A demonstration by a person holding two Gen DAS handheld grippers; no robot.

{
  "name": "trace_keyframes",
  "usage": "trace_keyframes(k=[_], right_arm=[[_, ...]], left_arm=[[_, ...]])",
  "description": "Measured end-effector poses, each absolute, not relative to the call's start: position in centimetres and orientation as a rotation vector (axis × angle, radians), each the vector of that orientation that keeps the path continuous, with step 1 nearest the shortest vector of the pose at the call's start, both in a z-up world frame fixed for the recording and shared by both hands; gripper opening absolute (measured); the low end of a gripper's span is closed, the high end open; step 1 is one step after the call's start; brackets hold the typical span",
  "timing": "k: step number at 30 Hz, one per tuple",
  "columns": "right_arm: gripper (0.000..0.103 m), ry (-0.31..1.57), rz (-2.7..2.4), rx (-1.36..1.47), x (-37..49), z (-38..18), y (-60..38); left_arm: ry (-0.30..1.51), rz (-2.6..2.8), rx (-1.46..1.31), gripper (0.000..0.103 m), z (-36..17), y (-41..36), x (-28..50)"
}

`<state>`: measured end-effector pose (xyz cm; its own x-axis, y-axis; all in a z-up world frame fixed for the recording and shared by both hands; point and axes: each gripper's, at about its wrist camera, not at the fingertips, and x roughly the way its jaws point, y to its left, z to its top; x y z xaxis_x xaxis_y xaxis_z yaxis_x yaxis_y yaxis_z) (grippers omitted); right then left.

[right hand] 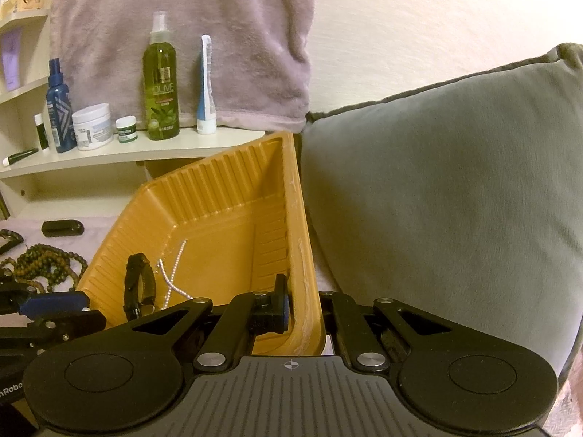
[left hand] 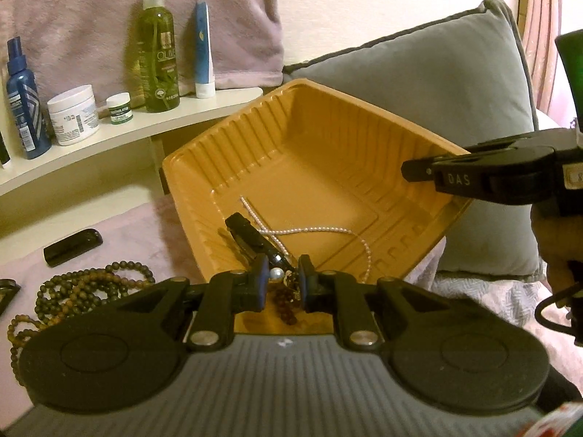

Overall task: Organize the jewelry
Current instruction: 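Carry the beads into the orange tray and open the left tool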

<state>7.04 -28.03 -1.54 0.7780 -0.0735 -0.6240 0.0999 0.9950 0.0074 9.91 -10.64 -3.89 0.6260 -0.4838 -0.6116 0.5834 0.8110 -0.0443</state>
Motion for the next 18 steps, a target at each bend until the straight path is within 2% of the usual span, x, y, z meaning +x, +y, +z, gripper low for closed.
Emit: trace_keyframes(k=[8, 12, 18], right_arm=[[0.004, 0.674, -0.094, 0.043, 7.0, -1.6, -28.1], [0.004, 0.673, -0.093, 0.042, 7.0, -1.6, -28.0], [0.004, 0.673, -0.093, 0.041, 7.0, -1.6, -28.0]], left_arm=[[0.648, -0.583, 0.141, 0.023, -3.7, -10.1, 10.0], [0.608, -0.510, 0.128, 0.034, -3.3, -8.0, 9.5], [0.594, -0.338, 0.131, 0.034, -3.9, -3.1, 9.2]])
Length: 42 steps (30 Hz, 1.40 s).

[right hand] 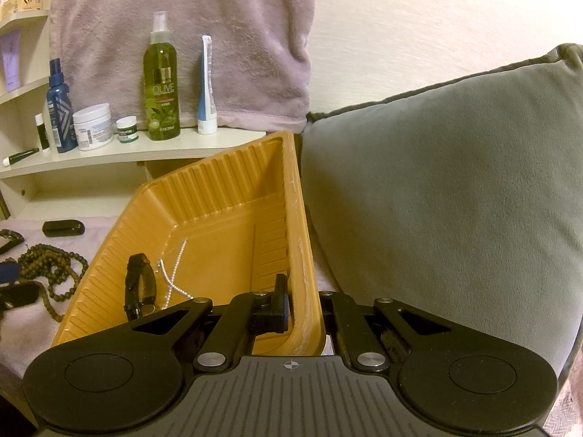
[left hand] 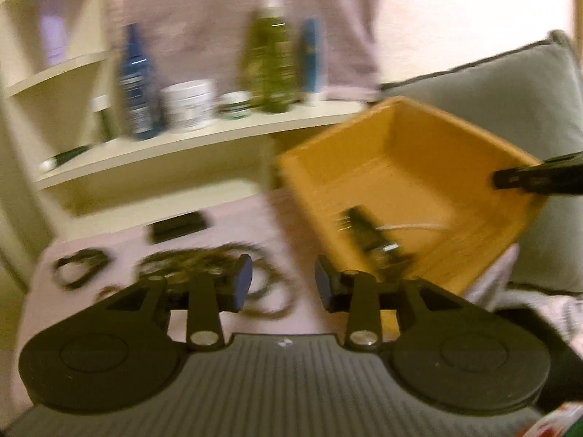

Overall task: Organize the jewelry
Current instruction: 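Carry the beads into the orange tray and open the left tool, then grasp the small brown bead bracelet with the left tool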

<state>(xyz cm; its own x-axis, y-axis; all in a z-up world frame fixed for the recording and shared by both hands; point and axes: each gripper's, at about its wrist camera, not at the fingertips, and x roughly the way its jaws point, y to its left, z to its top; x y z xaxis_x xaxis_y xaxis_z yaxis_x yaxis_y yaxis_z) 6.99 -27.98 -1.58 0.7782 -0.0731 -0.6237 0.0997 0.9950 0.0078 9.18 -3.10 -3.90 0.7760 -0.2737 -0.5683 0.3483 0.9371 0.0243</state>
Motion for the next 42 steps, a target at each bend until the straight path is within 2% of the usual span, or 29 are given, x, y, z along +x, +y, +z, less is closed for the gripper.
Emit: trace_keyframes(k=[8, 19, 26, 34, 39, 42], right_arm=[[0.004, 0.675, -0.096, 0.033, 7.1, -1.5, -27.9], [0.004, 0.683, -0.101, 0.013, 7.4, -1.8, -27.8], [0.004, 0.688, -0.101, 0.012, 7.5, -1.9, -27.9], [0.004, 0.686, -0.101, 0.011, 7.4, -2.0, -28.0], [0.004, 0.685, -0.097, 0.010, 7.4, -2.0, -28.0], [0.004, 0.682, -0.098, 0.013, 7.3, -2.0, -27.9]], left_arm=[[0.651, -0.132, 0.144, 0.034, -6.2, 3.5, 9.9], [0.661, -0.148, 0.322, 0.033, -8.2, 4.0, 13.4], [0.687, -0.200, 0.406, 0.020, -9.0, 3.4, 14.3], [0.766, -0.218, 0.287, 0.018, -9.6, 3.9, 13.2], [0.780, -0.222, 0.234, 0.007, -9.5, 4.1, 13.4], [0.783, -0.213, 0.238, 0.006, -9.2, 4.1, 13.4]])
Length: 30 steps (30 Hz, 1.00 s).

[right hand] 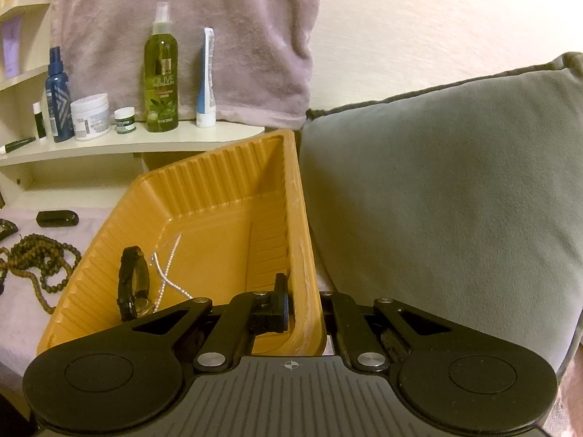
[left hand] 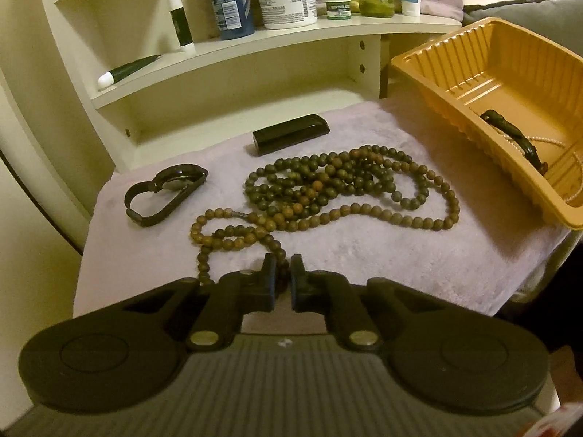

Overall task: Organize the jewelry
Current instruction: 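Grasp the small brown bead bracelet with the left tool, then carry the bead bracelet into the orange tray and release it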

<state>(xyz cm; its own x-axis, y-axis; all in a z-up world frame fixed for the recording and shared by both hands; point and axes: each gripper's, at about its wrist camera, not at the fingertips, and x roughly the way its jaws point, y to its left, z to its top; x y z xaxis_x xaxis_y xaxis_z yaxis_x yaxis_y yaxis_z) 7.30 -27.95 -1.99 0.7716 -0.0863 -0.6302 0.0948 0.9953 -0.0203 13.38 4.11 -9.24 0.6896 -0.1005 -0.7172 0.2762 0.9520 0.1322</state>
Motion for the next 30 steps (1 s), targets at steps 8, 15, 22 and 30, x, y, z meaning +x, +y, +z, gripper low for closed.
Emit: trace_keyframes(k=[8, 15, 22, 30], right_arm=[[0.004, 0.676, -0.092, 0.014, 7.2, -1.8, -27.8], [0.004, 0.670, -0.091, 0.015, 6.9, -1.6, -27.7], [0.004, 0.668, -0.092, 0.019, 7.0, -1.5, -27.6], [0.004, 0.665, -0.088, 0.033, 6.9, -1.4, -27.7]], left_arm=[[0.715, -0.233, 0.146, 0.005, -5.2, 5.8, 12.2], [0.639, -0.267, 0.104, 0.005, -1.3, 5.5, 12.0], [0.581, -0.381, 0.085, 0.005, 1.1, 1.4, 11.8], [0.583, -0.549, 0.054, 0.005, 1.0, -5.5, 11.8]])
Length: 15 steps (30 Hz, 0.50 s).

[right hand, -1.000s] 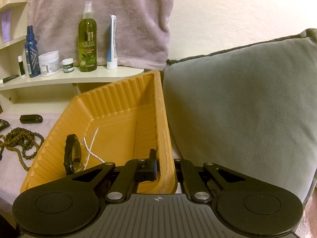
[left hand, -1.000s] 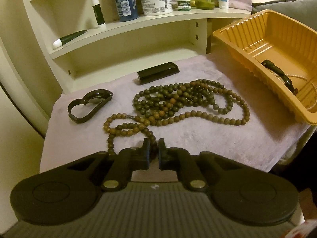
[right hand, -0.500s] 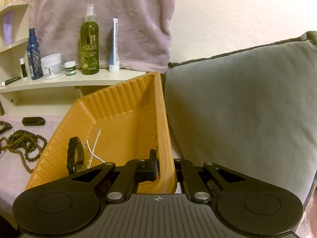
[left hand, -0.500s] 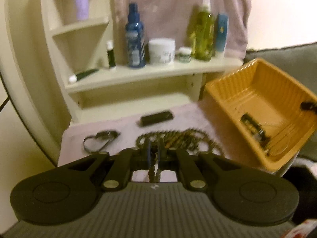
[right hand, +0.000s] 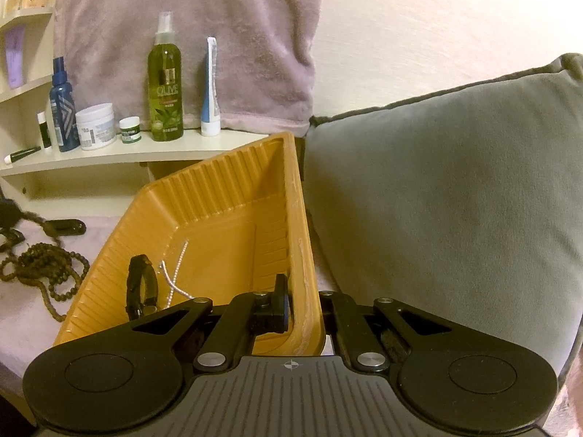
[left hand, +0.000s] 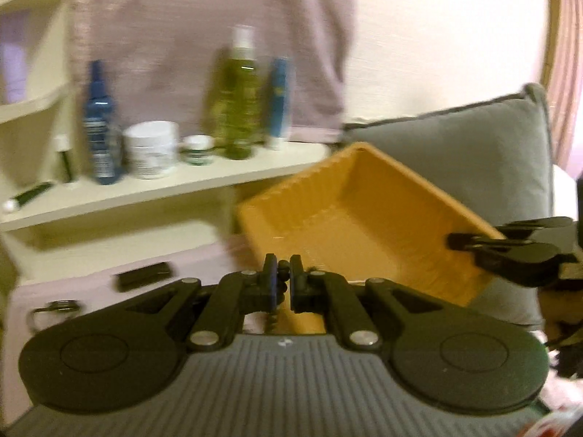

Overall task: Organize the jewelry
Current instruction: 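Carry the bead bracelet into the orange tray and release it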

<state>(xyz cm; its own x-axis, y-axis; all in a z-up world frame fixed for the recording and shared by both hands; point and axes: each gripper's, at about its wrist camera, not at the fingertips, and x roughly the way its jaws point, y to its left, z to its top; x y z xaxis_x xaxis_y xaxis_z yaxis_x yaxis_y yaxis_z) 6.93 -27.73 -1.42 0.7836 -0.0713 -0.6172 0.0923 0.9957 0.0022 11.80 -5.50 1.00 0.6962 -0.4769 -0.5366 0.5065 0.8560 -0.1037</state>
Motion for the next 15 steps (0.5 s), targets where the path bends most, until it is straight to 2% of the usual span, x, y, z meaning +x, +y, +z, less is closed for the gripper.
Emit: trace_keyframes(k=[11, 13, 15], right_arm=[[0.004, 0.662, -0.088, 0.047, 6.8, -1.4, -27.7], [0.004, 0.663, -0.088, 0.050, 6.8, -1.4, -27.8], [0.004, 0.663, -0.088, 0.049, 6.8, -1.4, -27.8]], left_arm=[[0.661, -0.696, 0.083, 0.006, -1.9, -11.9, 10.9], [0.673, -0.700, 0.083, 0.008, -2.2, -12.0, 10.8], [0.670, -0.689, 0.086, 0.020, -2.3, -11.7, 10.5]])
